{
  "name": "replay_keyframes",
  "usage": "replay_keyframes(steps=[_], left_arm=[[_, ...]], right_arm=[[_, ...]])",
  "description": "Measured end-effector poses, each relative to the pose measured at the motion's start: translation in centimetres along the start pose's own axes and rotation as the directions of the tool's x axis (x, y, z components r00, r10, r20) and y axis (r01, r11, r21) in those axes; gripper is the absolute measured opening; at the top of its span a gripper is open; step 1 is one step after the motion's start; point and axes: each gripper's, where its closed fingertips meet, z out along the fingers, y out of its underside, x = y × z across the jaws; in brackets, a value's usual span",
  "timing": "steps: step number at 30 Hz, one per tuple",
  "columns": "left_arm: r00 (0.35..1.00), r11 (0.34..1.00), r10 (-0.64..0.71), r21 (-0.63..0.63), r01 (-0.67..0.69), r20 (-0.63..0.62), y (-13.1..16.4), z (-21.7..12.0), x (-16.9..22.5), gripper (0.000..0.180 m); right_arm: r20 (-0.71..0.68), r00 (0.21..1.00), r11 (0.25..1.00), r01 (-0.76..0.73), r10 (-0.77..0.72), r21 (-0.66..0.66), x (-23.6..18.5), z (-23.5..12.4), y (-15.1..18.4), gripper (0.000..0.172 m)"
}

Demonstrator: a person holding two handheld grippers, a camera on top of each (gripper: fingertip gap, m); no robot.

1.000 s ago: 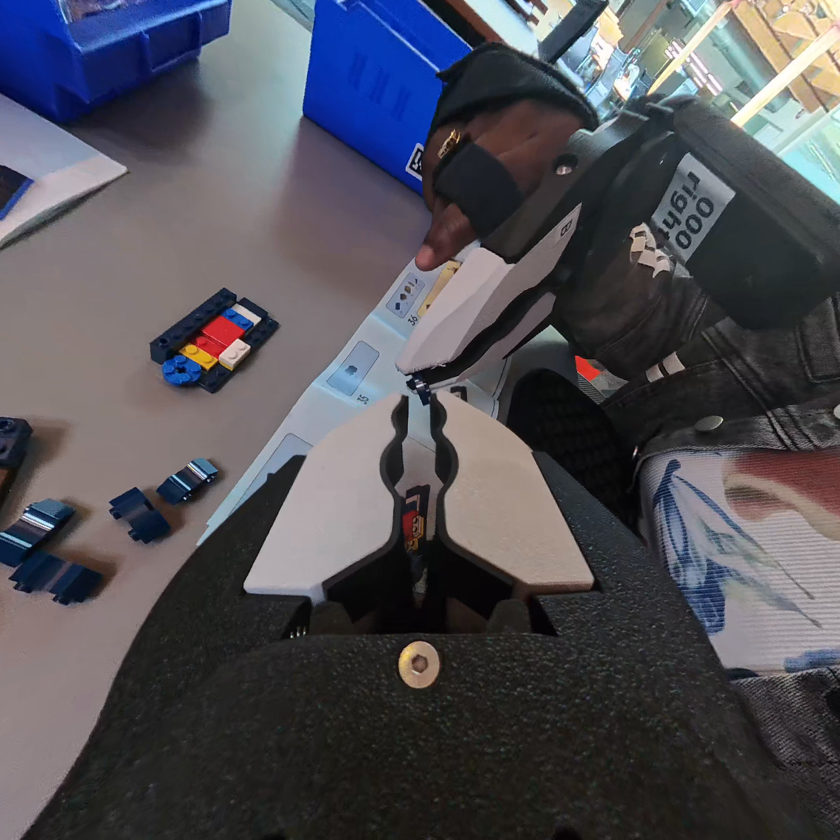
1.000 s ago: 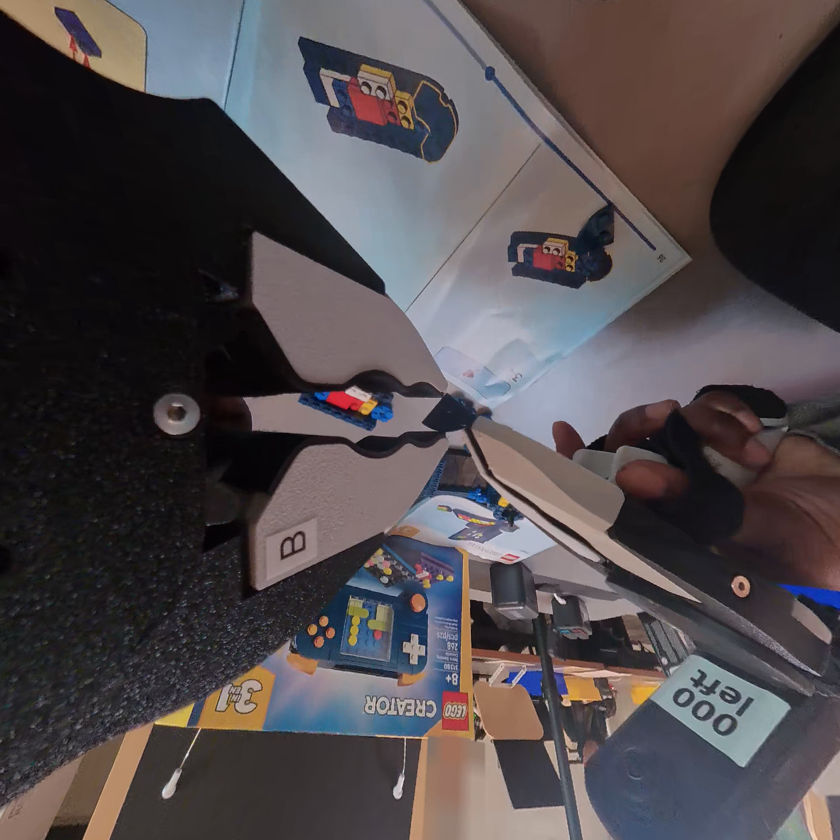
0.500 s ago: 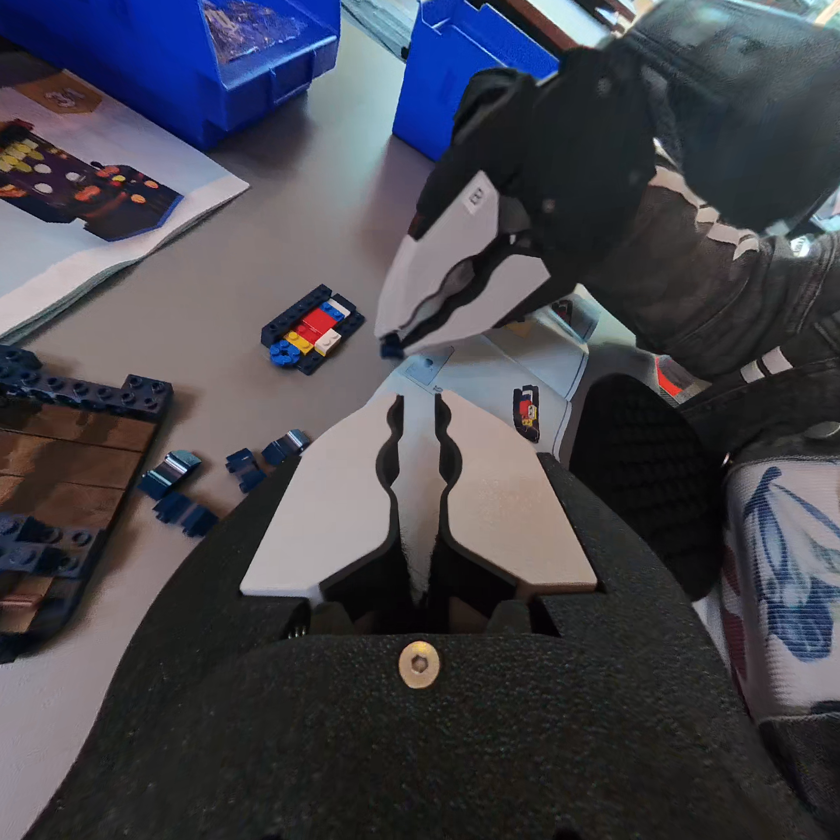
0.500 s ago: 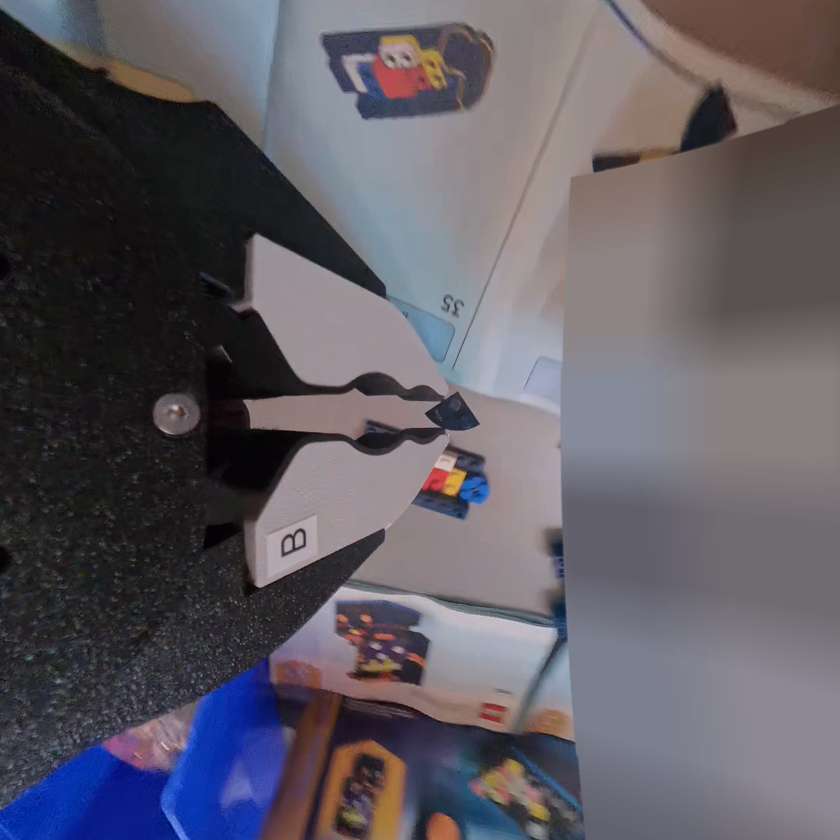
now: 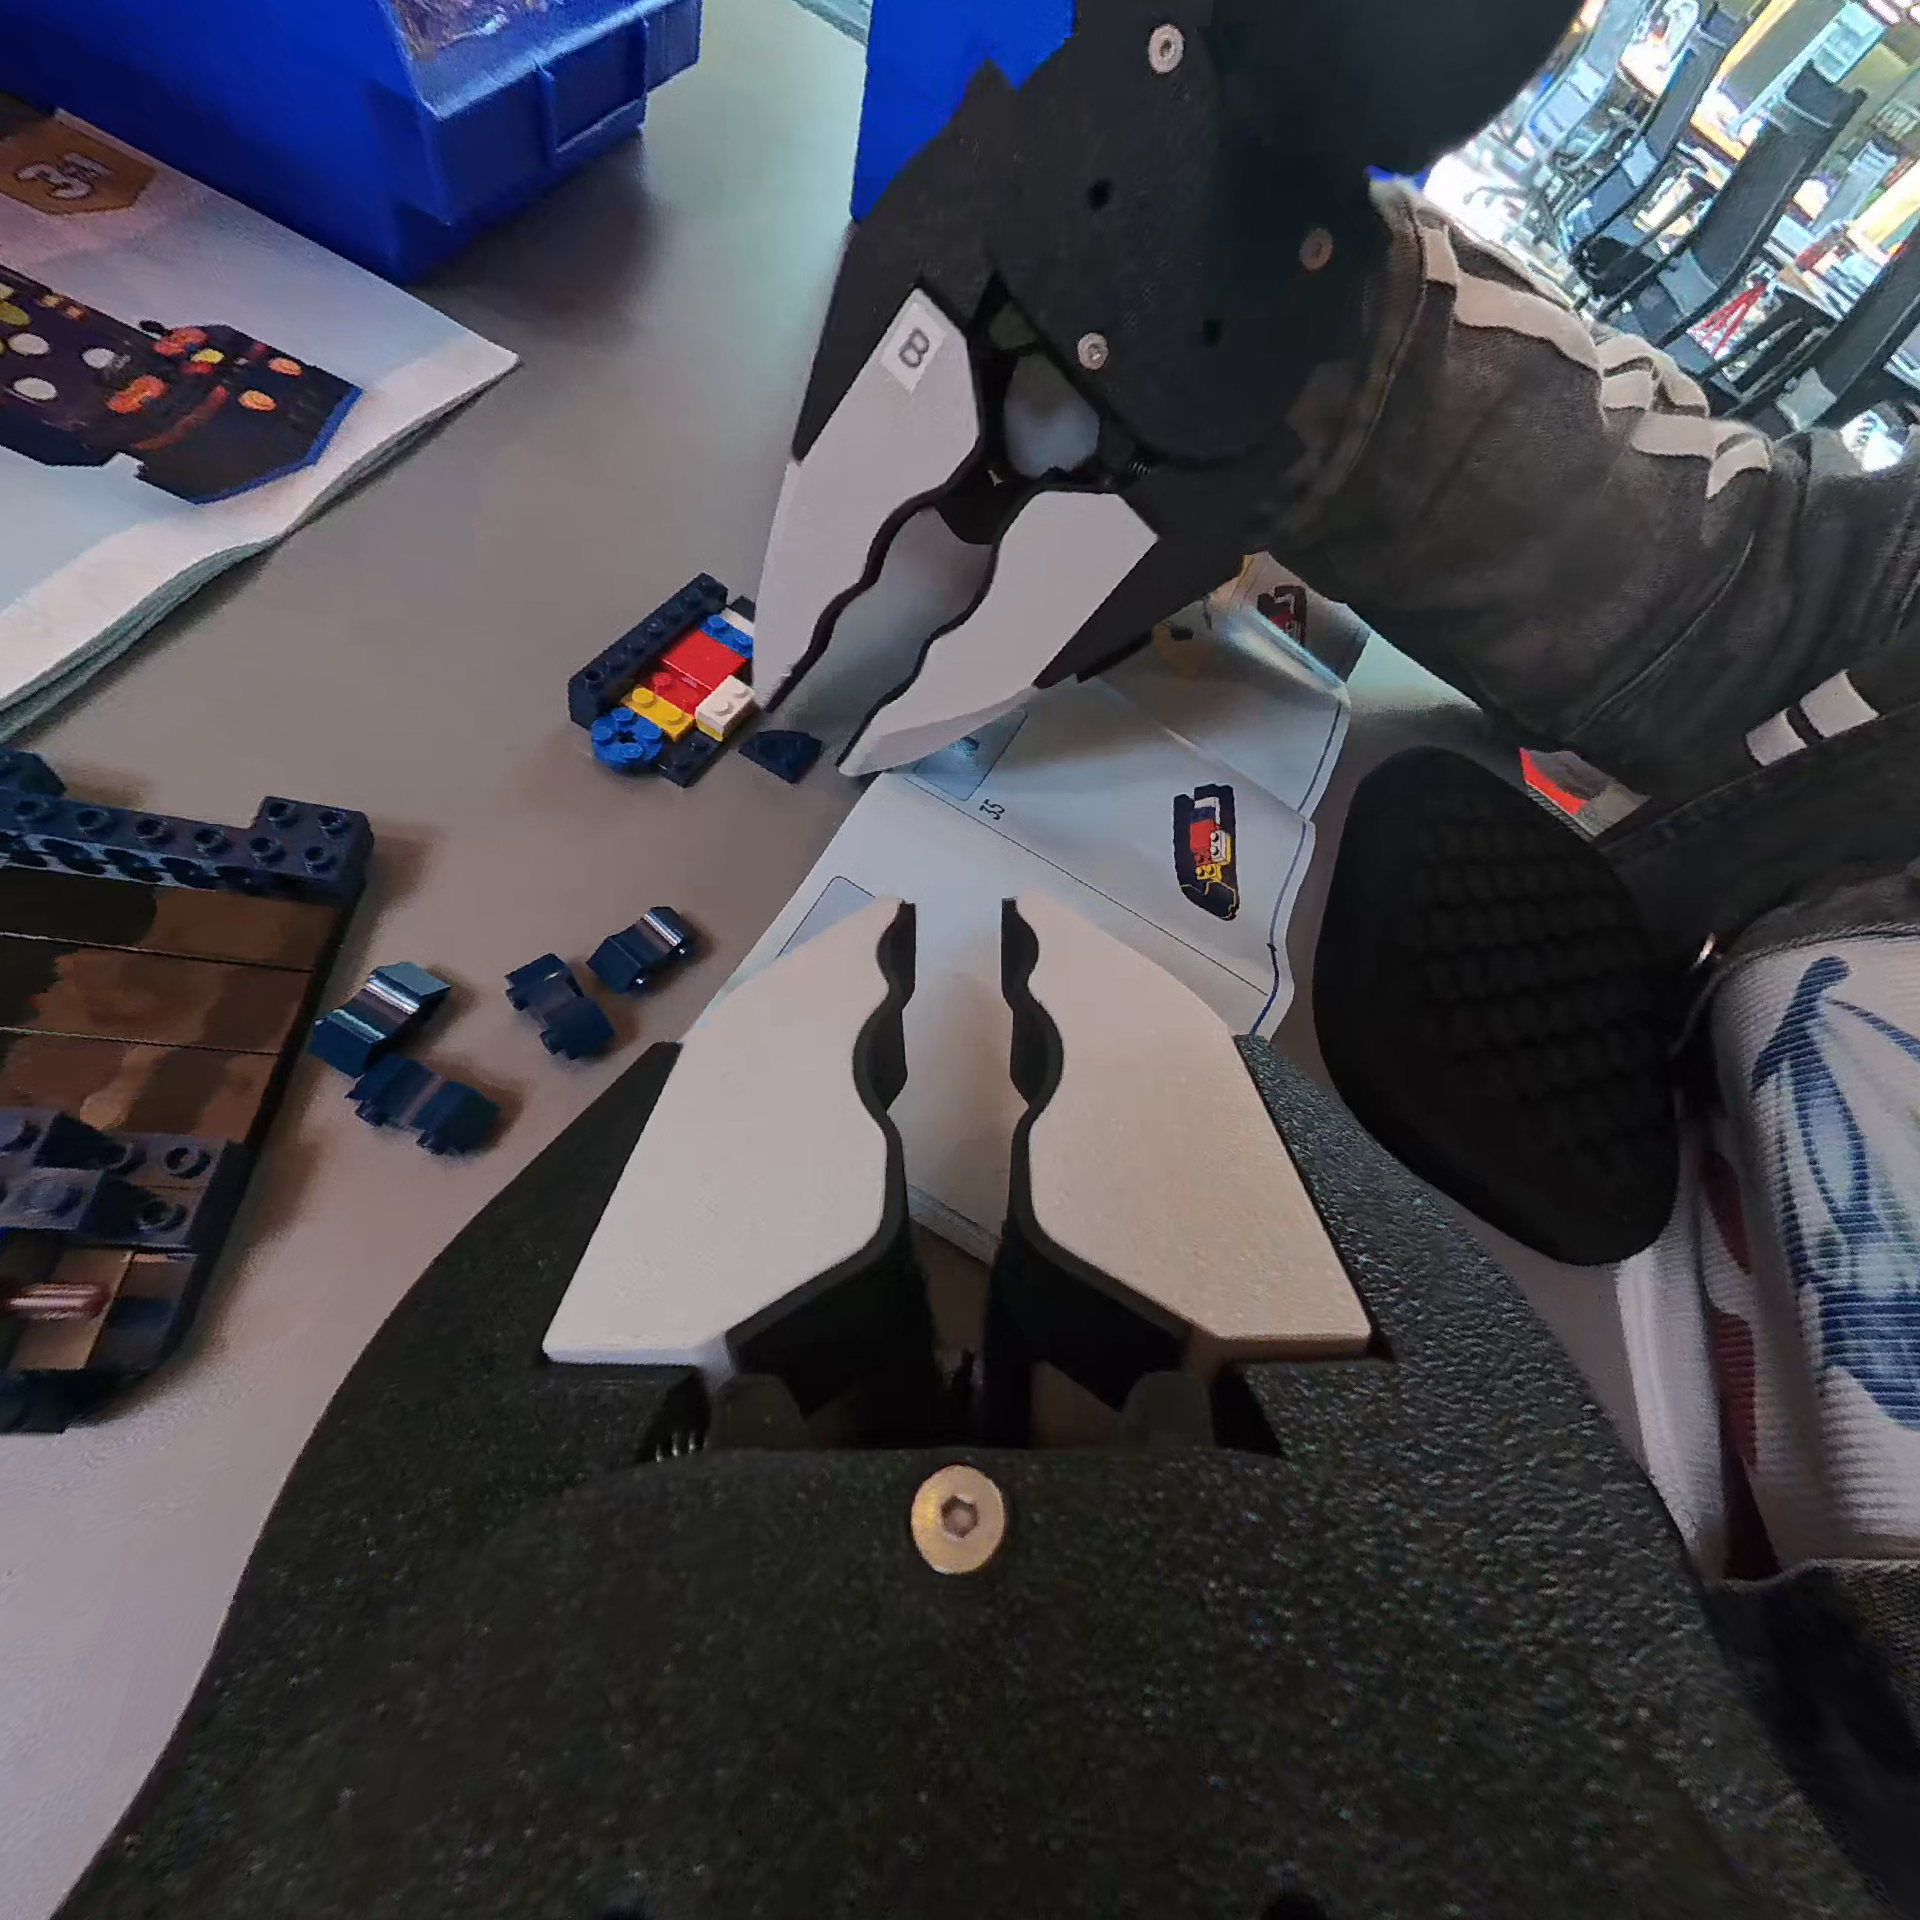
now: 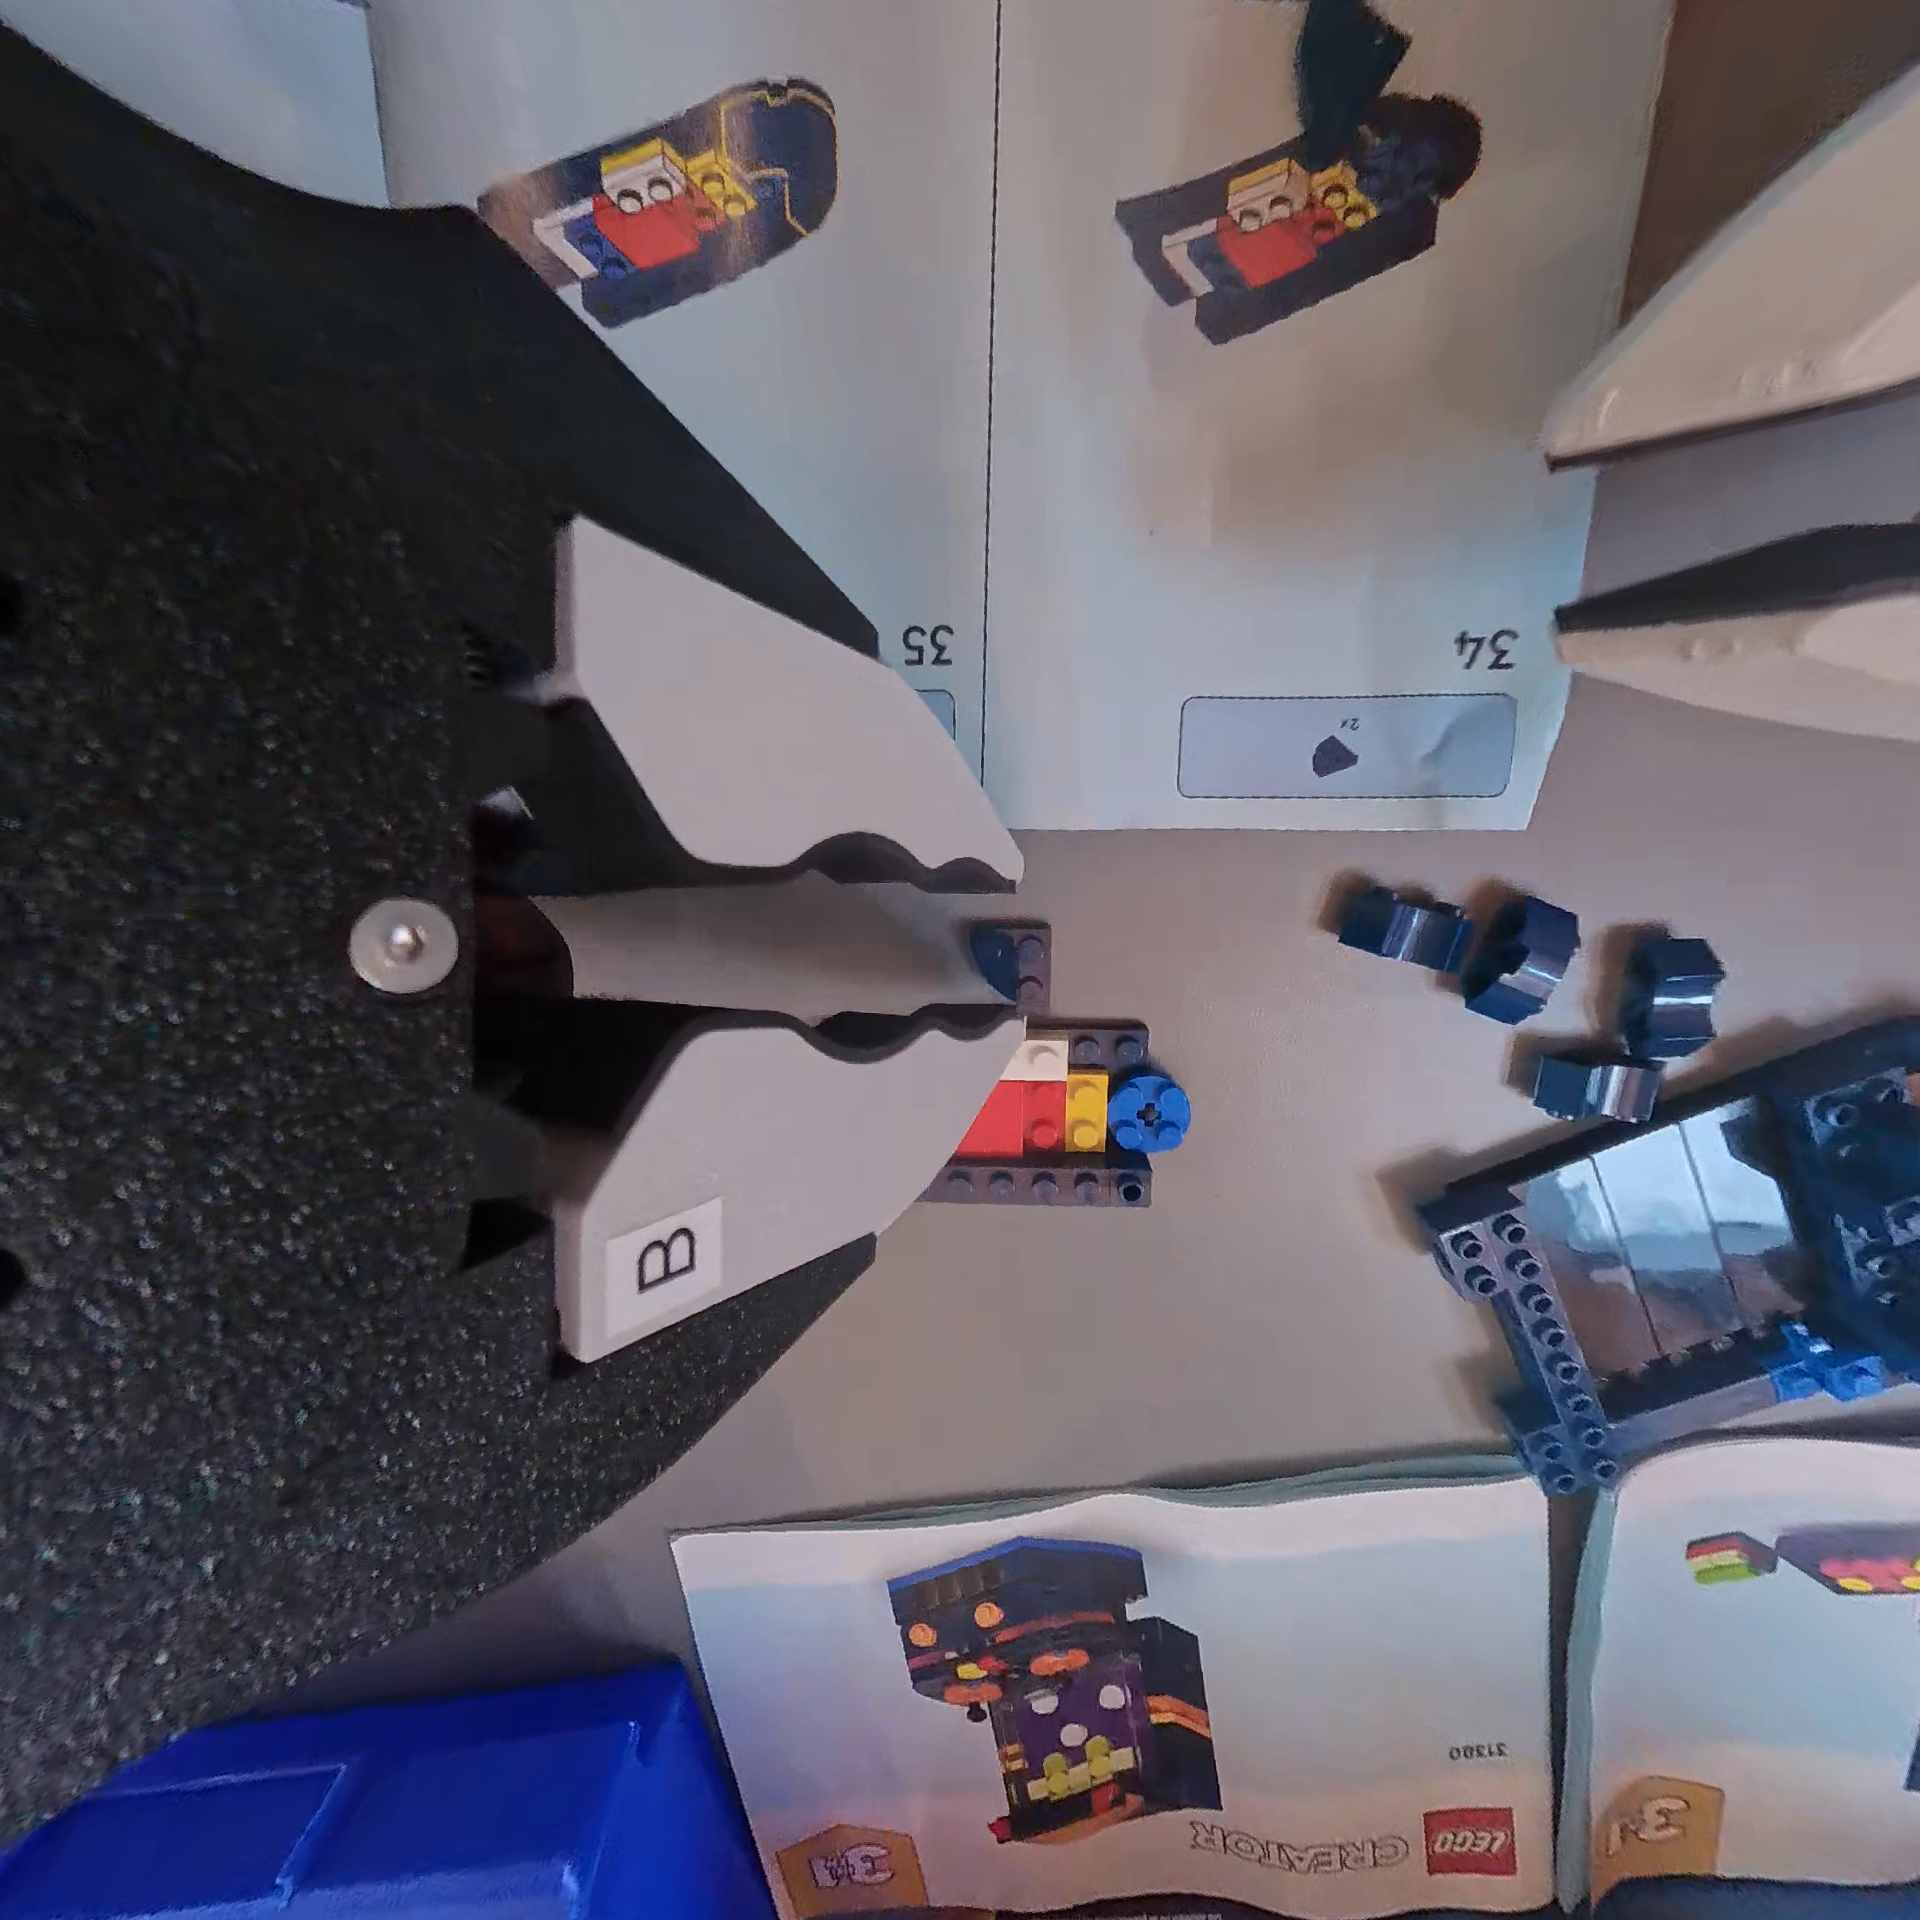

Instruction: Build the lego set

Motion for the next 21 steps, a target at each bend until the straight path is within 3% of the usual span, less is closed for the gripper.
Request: replay_keyframes(steps=[4, 8, 12, 21], left_arm=[[0.999, 0.998, -0.002, 0.056, 0.000, 0.042, -0.7, -1.0, -0.8, 0.015], [0.995, 0.992, -0.019, 0.122, 0.007, 0.097, -1.4, -1.7, -2.0, 0.015], [0.995, 0.991, -0.020, 0.133, 0.006, 0.101, -1.4, -1.8, -2.2, 0.015], [0.996, 0.994, 0.014, 0.111, -0.024, 0.088, -1.2, -1.4, -1.7, 0.015]], right_arm=[[-0.002, 0.999, 0.995, -0.047, 0.048, 0.091, -0.6, -1.8, -1.4, 0.020], [0.218, 0.976, 0.957, -0.061, -0.003, 0.285, -7.5, -3.1, -5.8, 0.022], [0.236, 0.959, 0.956, 0.085, -0.155, 0.282, -11.7, -1.5, -5.9, 0.031], [0.258, 0.917, 0.921, 0.214, -0.304, 0.324, -12.7, 0.4, -5.7, 0.025]])
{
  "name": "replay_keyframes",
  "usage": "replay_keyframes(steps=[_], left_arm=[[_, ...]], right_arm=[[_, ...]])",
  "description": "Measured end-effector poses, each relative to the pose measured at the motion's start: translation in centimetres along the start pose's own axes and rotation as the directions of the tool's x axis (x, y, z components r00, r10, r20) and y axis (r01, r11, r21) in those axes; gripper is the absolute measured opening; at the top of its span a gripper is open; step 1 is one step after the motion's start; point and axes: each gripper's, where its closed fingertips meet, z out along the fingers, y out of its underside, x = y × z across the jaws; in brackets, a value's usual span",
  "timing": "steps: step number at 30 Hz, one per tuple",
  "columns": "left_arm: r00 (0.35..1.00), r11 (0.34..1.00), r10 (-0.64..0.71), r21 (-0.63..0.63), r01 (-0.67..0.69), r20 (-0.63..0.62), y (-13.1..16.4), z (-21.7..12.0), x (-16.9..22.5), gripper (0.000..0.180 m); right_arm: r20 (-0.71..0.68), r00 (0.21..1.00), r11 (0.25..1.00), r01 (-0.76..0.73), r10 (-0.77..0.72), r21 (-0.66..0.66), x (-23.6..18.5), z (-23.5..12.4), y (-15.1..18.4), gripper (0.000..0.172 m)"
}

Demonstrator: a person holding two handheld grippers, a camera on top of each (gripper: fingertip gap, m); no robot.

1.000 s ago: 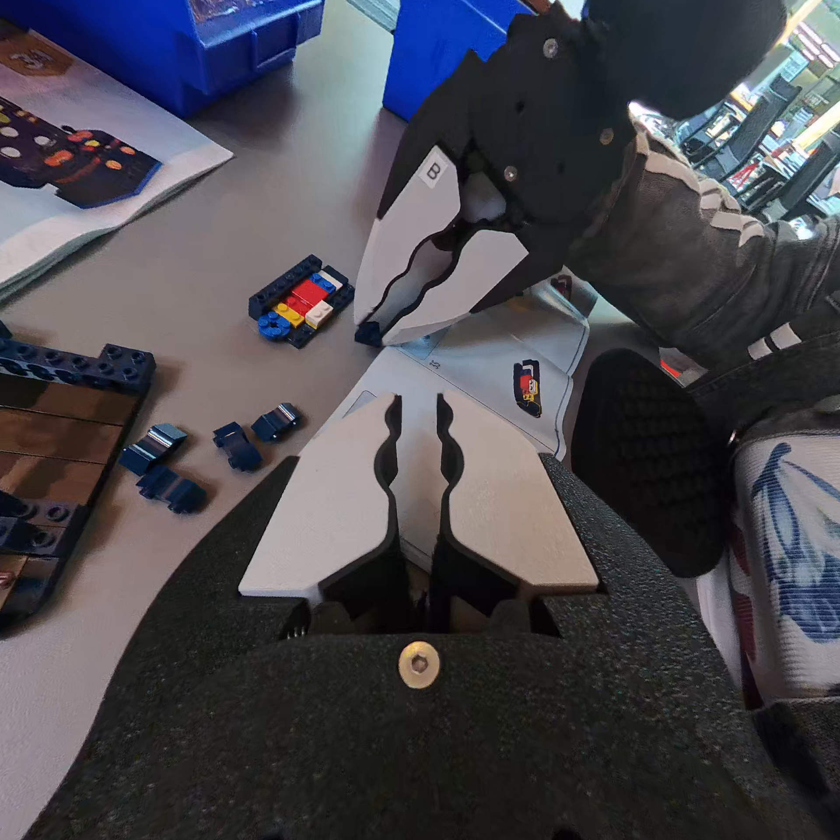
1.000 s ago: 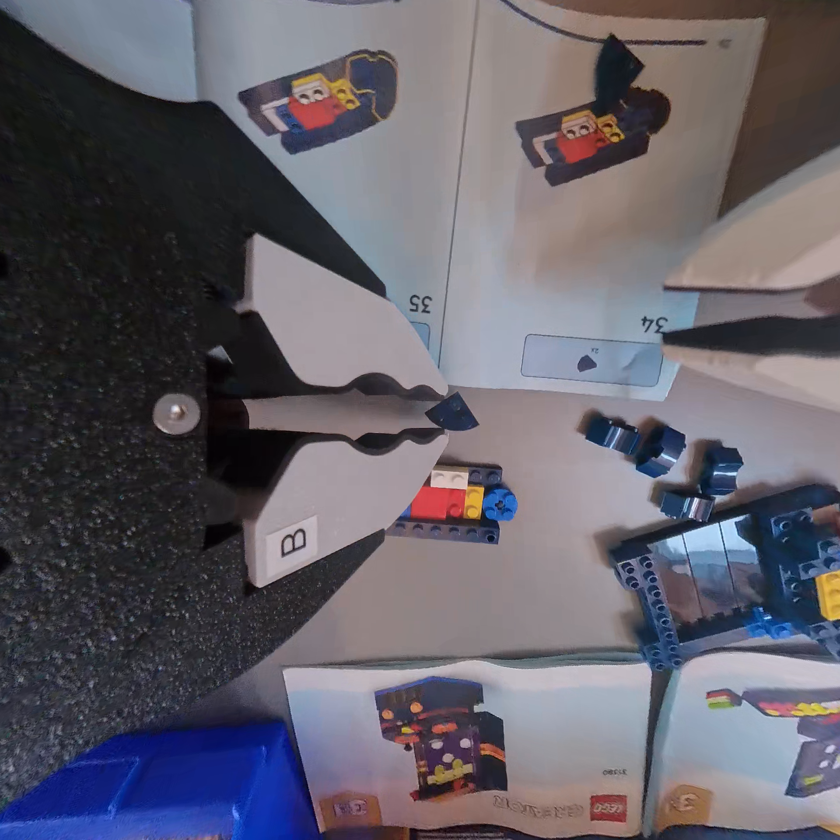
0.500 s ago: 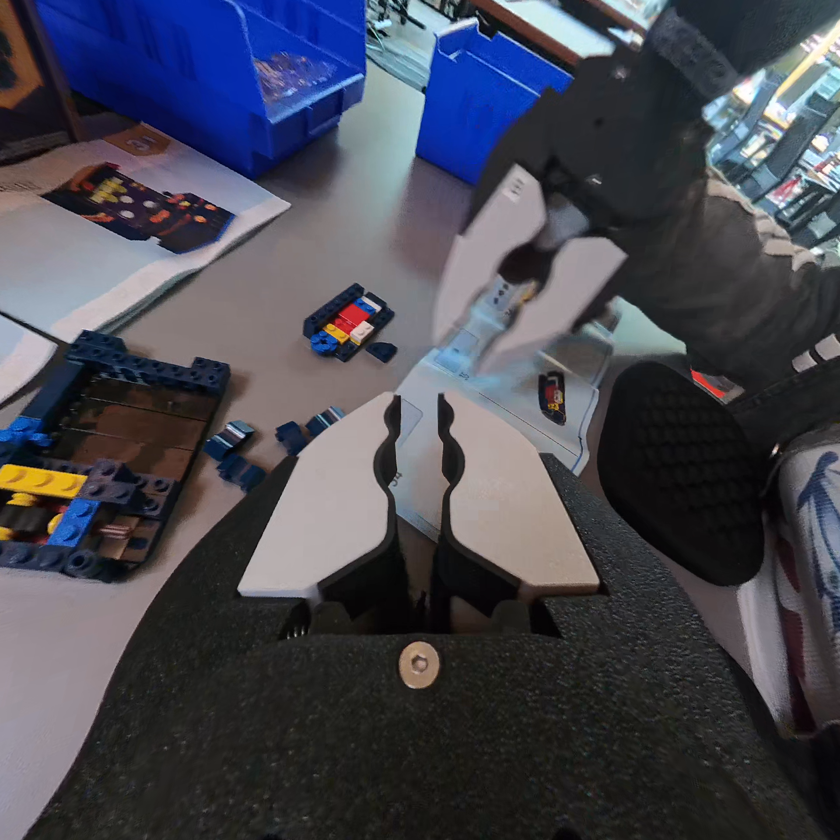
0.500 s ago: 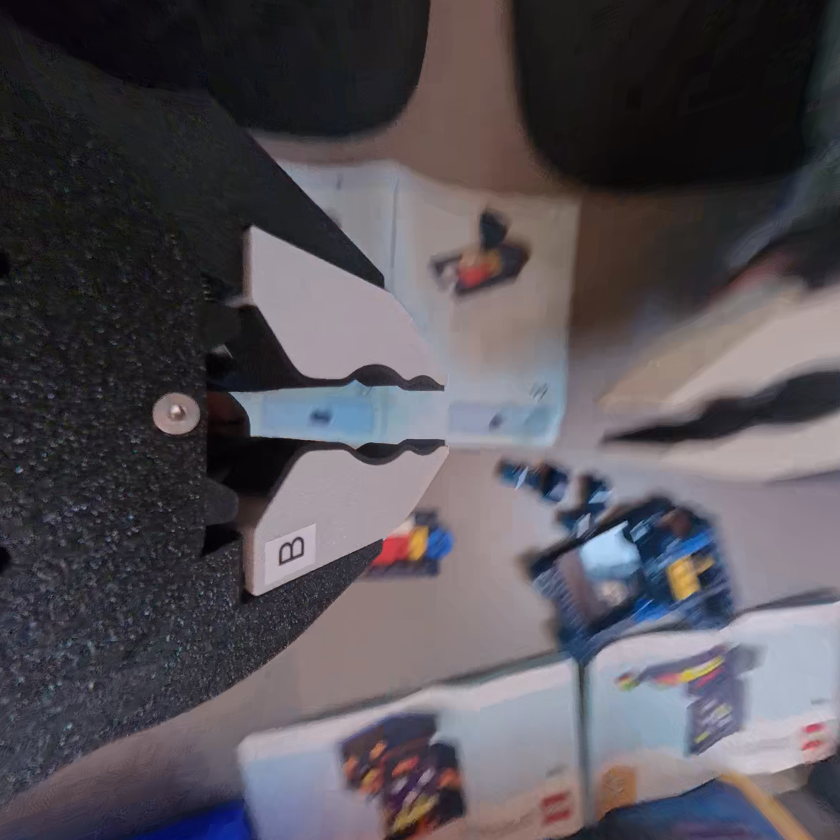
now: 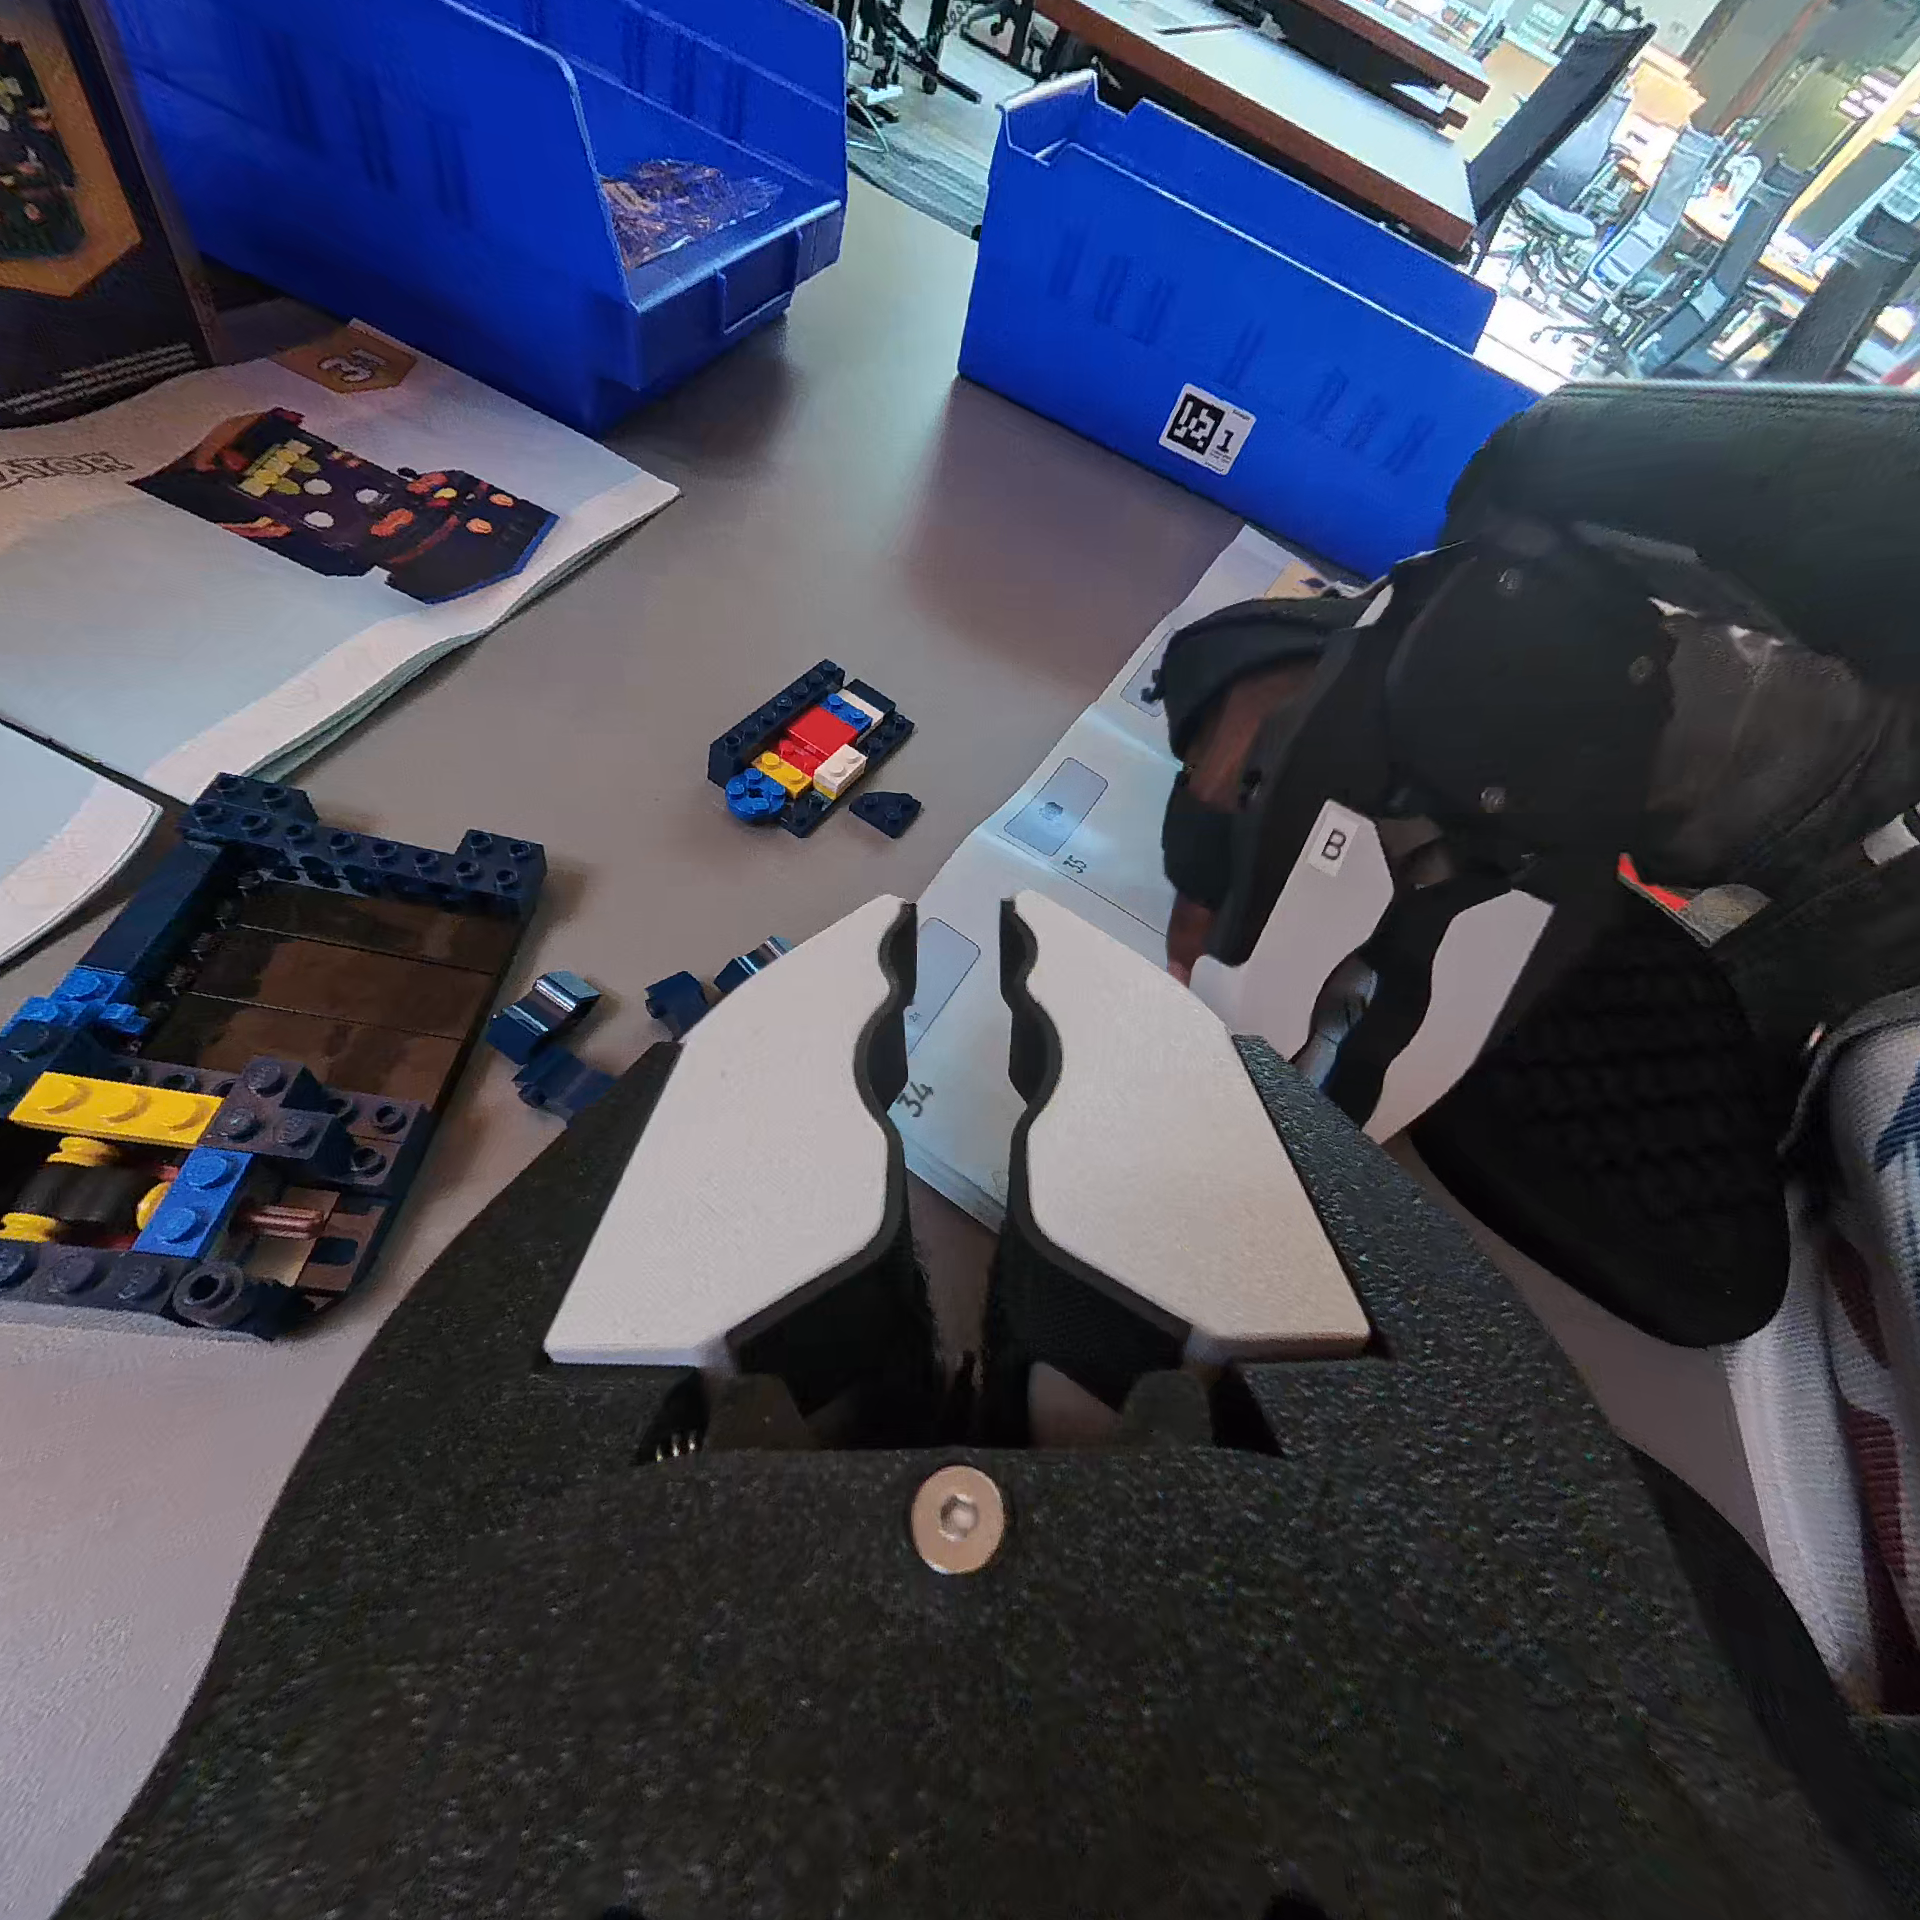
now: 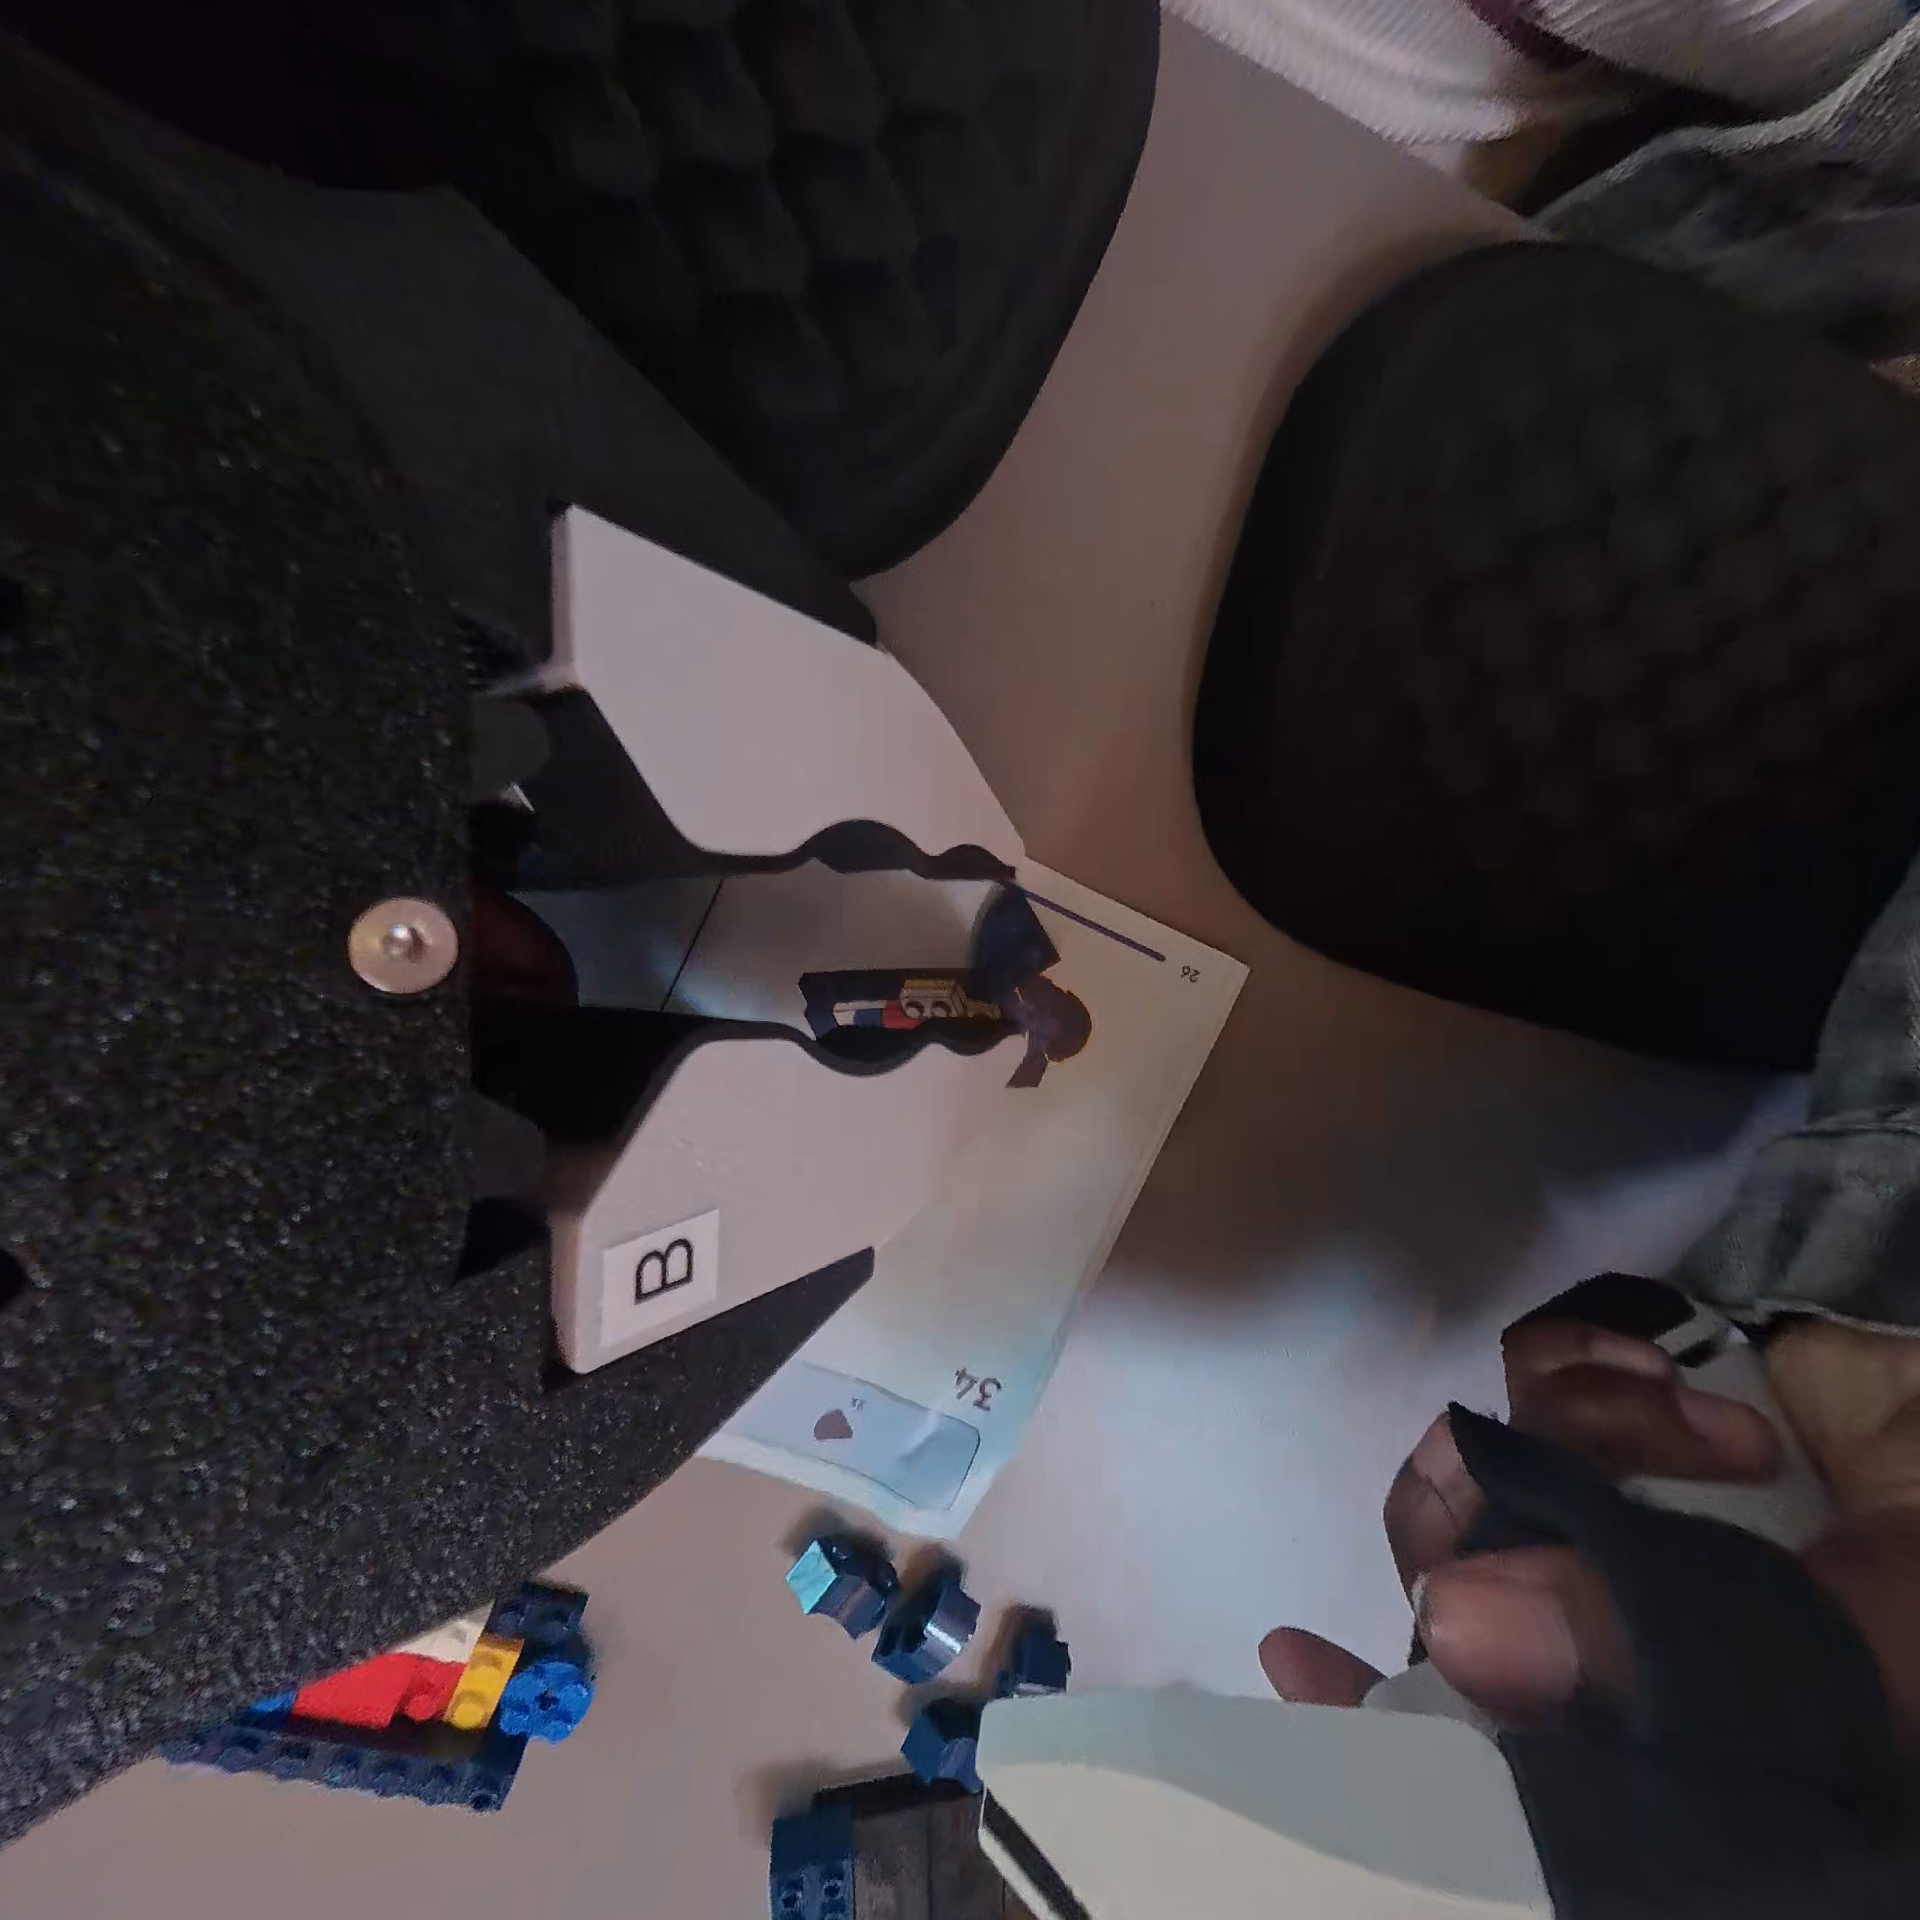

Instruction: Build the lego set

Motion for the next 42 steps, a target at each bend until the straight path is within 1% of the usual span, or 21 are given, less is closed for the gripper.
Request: replay_keyframes(steps=[2, 6, 7, 10, 12, 14, 16, 17, 19, 20, 23, 25, 26, 29, 32, 34, 36, 37, 39, 40, 42], left_arm=[[1.000, 1.000, 0.000, -0.006, 0.000, -0.007, 0.1, 0.1, 0.1, 0.015], [1.000, 1.000, 0.001, -0.010, -0.001, -0.009, 0.2, 0.0, 0.0, 0.015], [1.000, 1.000, 0.002, -0.009, -0.002, -0.005, 0.2, 0.0, 0.0, 0.015], [1.000, 1.000, 0.011, 0.000, -0.011, 0.023, 0.1, -0.2, -0.5, 0.015], [0.999, 1.000, 0.018, -0.002, -0.018, 0.040, 0.1, -0.3, -0.8, 0.015], [0.999, 1.000, 0.019, -0.025, -0.018, 0.047, 0.5, -0.3, -1.0, 0.015], [0.998, 0.998, 0.035, -0.060, -0.032, 0.046, 1.0, -0.3, -1.0, 0.015], [0.998, 0.997, 0.043, -0.064, -0.039, 0.050, 1.1, -0.3, -1.1, 0.015], [0.998, 0.998, 0.042, -0.055, -0.039, 0.046, 0.9, -0.3, -1.0, 0.015], [0.998, 0.998, 0.038, -0.054, -0.036, 0.040, 0.9, -0.3, -1.0, 0.015], [0.998, 0.998, 0.039, -0.059, -0.037, 0.039, 1.1, -0.2, -0.9, 0.015], [0.999, 0.997, 0.042, -0.061, -0.040, 0.034, 1.1, -0.1, -0.8, 0.015], [0.999, 0.997, 0.043, -0.063, -0.041, 0.031, 1.2, 0.0, -0.7, 0.015], [0.998, 0.996, 0.049, -0.071, -0.046, 0.030, 1.3, 0.1, -0.7, 0.015], [0.998, 0.996, 0.055, -0.076, -0.052, 0.031, 1.4, 0.2, -0.6, 0.015], [0.997, 0.996, 0.060, -0.074, -0.057, 0.039, 1.4, 0.2, -0.7, 0.015], [0.997, 0.995, 0.067, -0.073, -0.064, 0.044, 1.4, 0.2, -0.7, 0.015], [0.997, 0.995, 0.070, -0.075, -0.066, 0.044, 1.4, 0.3, -0.7, 0.015], [0.996, 0.994, 0.079, -0.084, -0.076, 0.041, 1.6, 0.4, -0.6, 0.015], [0.995, 0.992, 0.087, -0.091, -0.082, 0.044, 1.7, 0.5, -0.5, 0.015], [0.993, 0.989, 0.104, -0.108, -0.098, 0.049, 2.0, 0.7, -0.6, 0.015]], right_arm=[[0.024, 1.000, 0.999, -0.008, 0.008, 0.036, -0.2, 0.2, -0.3, 0.015], [0.016, 0.999, 0.998, -0.033, 0.032, 0.061, 0.0, 0.3, -0.5, 0.014], [-0.003, 0.999, 0.997, -0.049, 0.049, 0.067, 0.3, 0.1, -0.6, 0.006], [-0.100, 0.978, 0.978, -0.169, 0.182, 0.123, 2.1, -1.2, -1.0, 0.000], [-0.201, 0.926, 0.944, -0.290, 0.318, 0.157, 4.3, -2.3, -0.2, 0.000], [-0.246, 0.883, 0.915, -0.363, 0.399, 0.178, 5.5, -3.0, 0.9, 0.000], [-0.140, 0.926, 0.925, -0.318, 0.350, 0.210, 4.1, -3.0, 0.0, 0.003], [-0.085, 0.948, 0.935, -0.283, 0.306, 0.213, 3.2, -2.8, -0.6, 0.012], [-0.034, 0.975, 0.967, -0.211, 0.218, 0.144, 2.0, -2.0, -0.6, 0.027], [-0.018, 0.984, 0.978, -0.175, 0.178, 0.109, 1.6, -1.5, -0.4, 0.030], [0.048, 0.994, 0.992, -0.098, 0.095, 0.073, 0.7, -0.1, -0.6, 0.031], [0.047, 0.997, 0.997, -0.070, 0.068, 0.045, 0.9, 0.6, -0.3, 0.023], [0.049, 0.996, 0.995, -0.074, 0.071, 0.059, 1.0, 0.6, -0.5, 0.014], [0.016, 0.996, 0.994, -0.093, 0.092, 0.059, 1.2, 0.6, -0.5, 0.014], [-0.080, 0.981, 0.982, -0.169, 0.175, 0.080, 2.3, -0.1, -0.2, 0.014], [-0.219, 0.931, 0.955, -0.273, 0.294, 0.121, 4.8, -1.4, 0.4, 0.014], [-0.386, 0.809, 0.897, -0.403, 0.443, 0.183, 8.3, -3.4, 2.0, 0.014], [-0.436, 0.742, 0.860, -0.465, 0.509, 0.211, 9.5, -4.1, 3.0, 0.014], [-0.492, 0.631, 0.792, -0.555, 0.600, 0.255, 11.1, -4.9, 4.6, 0.014], [-0.510, 0.597, 0.772, -0.581, 0.619, 0.257, 11.5, -5.0, 5.2, 0.014], [-0.541, 0.570, 0.759, -0.613, 0.618, 0.222, 11.6, -4.8, 6.1, 0.014]])
